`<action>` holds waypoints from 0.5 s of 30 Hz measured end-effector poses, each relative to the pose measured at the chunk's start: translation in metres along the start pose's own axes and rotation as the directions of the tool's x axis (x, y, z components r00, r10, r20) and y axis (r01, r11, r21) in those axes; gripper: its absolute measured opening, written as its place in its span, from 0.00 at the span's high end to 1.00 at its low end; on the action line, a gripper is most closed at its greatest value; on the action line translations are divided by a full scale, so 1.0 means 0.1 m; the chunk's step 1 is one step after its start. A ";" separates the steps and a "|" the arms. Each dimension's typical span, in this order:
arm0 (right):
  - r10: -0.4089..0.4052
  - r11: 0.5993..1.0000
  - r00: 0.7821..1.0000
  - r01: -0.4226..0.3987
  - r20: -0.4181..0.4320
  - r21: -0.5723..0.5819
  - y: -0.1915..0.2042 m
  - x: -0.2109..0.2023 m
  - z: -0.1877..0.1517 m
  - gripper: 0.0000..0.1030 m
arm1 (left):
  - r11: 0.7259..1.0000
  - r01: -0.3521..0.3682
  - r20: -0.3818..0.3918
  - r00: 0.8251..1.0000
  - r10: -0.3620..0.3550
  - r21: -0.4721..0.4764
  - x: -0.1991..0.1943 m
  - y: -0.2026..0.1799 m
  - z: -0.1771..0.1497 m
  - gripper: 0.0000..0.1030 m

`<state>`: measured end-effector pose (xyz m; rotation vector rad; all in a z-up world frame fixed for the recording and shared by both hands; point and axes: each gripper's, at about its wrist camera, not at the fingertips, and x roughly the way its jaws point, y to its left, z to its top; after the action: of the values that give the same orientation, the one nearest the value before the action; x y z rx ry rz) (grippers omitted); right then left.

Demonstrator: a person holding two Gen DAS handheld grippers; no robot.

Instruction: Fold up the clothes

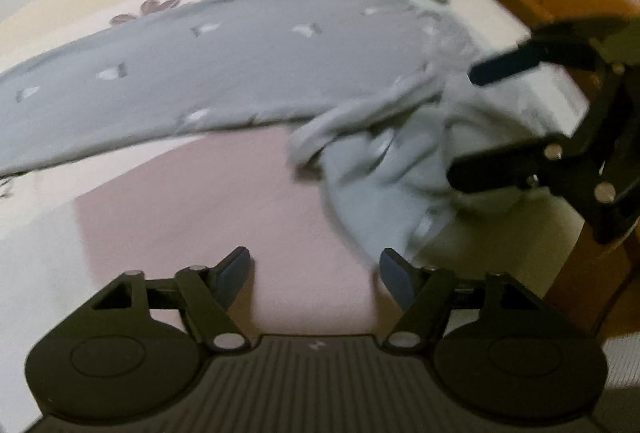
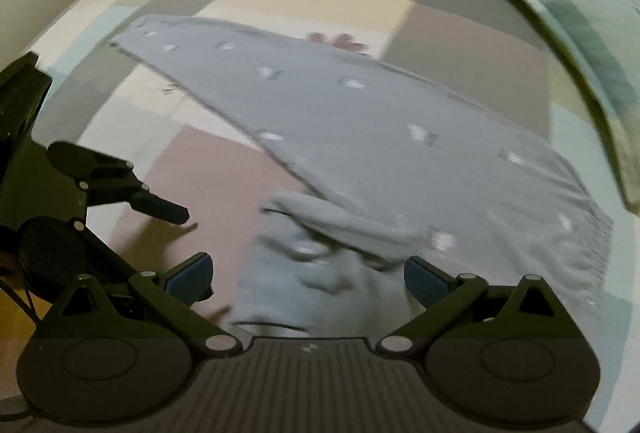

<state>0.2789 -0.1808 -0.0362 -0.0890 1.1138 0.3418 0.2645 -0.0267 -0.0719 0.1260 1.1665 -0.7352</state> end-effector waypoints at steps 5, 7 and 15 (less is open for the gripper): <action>-0.076 0.996 0.997 0.075 0.008 0.052 -0.30 -0.06 -0.16 0.00 | 0.982 0.124 0.010 0.992 -0.124 -0.142 0.28 0.07 0.13 0.48; -0.093 0.993 0.996 0.092 0.014 0.080 -0.40 -0.10 -0.23 0.00 | 0.957 0.198 0.030 0.980 -0.196 -0.214 0.33 0.13 0.15 0.48; -0.113 0.980 0.993 0.106 0.031 0.166 -0.67 -0.17 -0.42 0.00 | 0.885 0.306 0.066 0.951 -0.302 -0.350 0.45 0.26 0.10 0.52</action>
<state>0.2570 -0.2579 -0.0462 0.0023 1.0881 0.1518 0.2961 -0.0325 -0.1140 -0.3753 1.3078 -0.7824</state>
